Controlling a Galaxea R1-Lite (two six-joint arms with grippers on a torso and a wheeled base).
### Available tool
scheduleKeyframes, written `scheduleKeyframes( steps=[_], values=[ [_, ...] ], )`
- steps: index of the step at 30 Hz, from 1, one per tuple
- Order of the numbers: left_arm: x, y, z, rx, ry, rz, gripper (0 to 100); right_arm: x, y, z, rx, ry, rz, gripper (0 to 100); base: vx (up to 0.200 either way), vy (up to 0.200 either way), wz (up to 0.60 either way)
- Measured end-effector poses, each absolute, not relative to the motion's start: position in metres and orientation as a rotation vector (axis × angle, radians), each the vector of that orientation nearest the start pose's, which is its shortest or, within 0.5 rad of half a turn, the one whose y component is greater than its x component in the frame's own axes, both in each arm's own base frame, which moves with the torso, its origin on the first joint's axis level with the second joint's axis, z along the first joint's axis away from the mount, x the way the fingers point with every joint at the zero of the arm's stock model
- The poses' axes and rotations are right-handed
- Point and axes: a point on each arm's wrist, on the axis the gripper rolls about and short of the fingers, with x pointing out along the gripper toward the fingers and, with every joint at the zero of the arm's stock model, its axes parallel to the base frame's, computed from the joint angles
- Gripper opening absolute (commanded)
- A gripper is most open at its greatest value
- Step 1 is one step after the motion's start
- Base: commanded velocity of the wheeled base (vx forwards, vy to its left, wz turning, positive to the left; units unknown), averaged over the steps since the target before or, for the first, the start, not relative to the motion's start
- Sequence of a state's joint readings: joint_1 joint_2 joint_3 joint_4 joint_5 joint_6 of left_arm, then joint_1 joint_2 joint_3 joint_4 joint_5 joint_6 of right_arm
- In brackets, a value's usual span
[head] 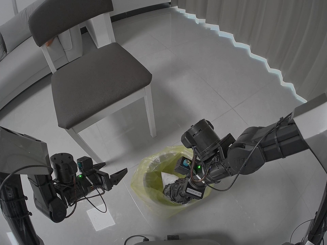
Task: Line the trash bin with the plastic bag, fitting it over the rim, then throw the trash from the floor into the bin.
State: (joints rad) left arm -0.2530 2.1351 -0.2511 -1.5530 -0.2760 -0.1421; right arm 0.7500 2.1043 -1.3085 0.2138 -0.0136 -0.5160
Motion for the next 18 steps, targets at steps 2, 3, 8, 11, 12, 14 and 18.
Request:
scheduleKeyframes(
  steps=[2,3,8,11,12,14,18],
  values=[
    [0.264,-0.075,0.031,-0.141,0.374,-0.499,100,0.281,0.262,0.101,-0.837,0.770,0.918,0,0.000,0.000,0.00],
    [0.264,-0.075,0.031,-0.141,0.374,-0.499,100,0.283,0.262,0.102,-0.834,0.766,0.914,0,0.000,0.000,0.00],
    [0.263,-0.075,0.030,-0.141,0.378,-0.500,100,0.305,0.258,0.095,-0.813,0.775,0.875,0,0.000,0.000,0.00],
    [0.262,-0.074,0.030,-0.141,0.380,-0.500,100,0.319,0.257,0.083,-0.805,0.799,0.854,0,0.000,0.000,0.00],
    [0.262,-0.074,0.030,-0.141,0.380,-0.500,100,0.324,0.256,0.078,-0.804,0.809,0.849,0,0.000,0.000,0.00],
    [0.262,-0.074,0.030,-0.142,0.384,-0.499,100,0.330,0.257,0.068,-0.804,0.829,0.844,0,0.000,0.000,0.00],
    [0.261,-0.075,0.028,-0.147,0.394,-0.500,100,0.343,0.260,0.048,-0.804,0.857,0.838,0,0.000,0.000,0.00]
  ],
)
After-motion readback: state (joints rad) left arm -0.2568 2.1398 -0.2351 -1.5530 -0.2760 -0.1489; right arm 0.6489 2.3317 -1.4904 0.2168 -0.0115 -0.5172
